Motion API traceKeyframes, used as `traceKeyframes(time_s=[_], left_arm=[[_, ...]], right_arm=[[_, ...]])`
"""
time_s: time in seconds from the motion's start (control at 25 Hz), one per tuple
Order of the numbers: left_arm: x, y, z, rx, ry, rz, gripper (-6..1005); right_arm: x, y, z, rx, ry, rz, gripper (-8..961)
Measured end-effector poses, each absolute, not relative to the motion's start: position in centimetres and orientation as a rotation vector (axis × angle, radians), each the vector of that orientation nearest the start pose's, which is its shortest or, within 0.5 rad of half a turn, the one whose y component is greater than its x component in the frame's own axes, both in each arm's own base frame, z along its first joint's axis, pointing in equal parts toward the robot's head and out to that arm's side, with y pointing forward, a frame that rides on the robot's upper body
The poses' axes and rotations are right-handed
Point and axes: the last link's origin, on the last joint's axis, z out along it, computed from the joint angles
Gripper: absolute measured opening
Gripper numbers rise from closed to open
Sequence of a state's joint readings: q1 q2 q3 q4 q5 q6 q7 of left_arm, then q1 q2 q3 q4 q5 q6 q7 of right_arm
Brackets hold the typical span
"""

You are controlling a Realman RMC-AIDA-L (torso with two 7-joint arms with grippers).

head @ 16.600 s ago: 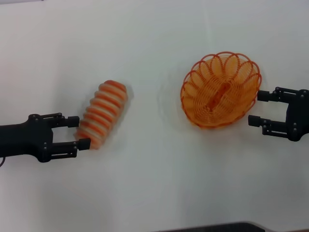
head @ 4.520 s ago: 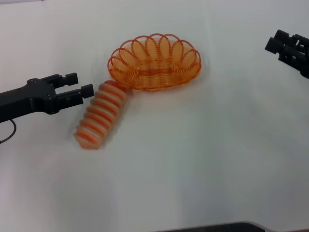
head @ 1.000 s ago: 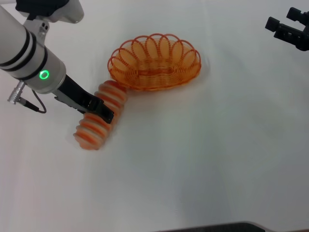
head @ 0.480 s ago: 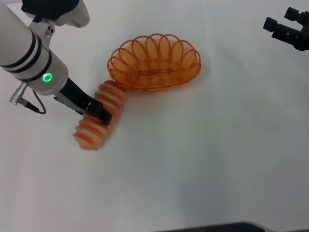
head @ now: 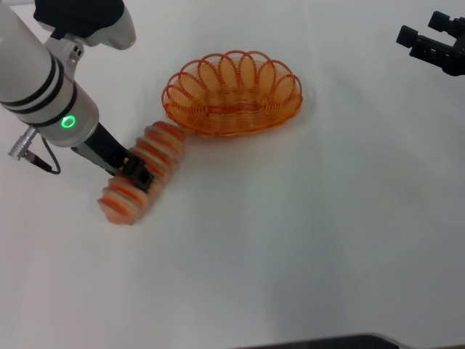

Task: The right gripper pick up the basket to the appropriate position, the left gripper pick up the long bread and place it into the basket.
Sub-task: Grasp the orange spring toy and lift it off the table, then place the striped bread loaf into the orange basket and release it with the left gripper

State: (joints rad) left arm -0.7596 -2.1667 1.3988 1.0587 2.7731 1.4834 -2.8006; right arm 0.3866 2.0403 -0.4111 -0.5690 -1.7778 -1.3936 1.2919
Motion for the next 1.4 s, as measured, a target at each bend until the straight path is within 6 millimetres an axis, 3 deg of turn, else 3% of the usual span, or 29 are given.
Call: traceKeyframes(time_s=[0.8,1.0,1.2,1.4], left_arm=[[-18.6,37.2,-3.4,-2.363,-1.253,0.606,435],[-18.9,37.9,-1.9,-2.309,-1.252,0.598,413],[-18.4,39.2,0.1,-2.301,-1.165,0.559,367],[-16.1,40.3,1.5,-2.392,-0.934,0.557,317]], right_arm=[[34.1,31.8,6.1,-2.092,0.832,0.854,930],[34.0,31.8,6.1,-2.097,0.841,0.857,930],[33.9,31.6,5.9,-2.117,0.836,0.857,930],[33.7,31.4,6.0,-2.135,0.823,0.868,930]])
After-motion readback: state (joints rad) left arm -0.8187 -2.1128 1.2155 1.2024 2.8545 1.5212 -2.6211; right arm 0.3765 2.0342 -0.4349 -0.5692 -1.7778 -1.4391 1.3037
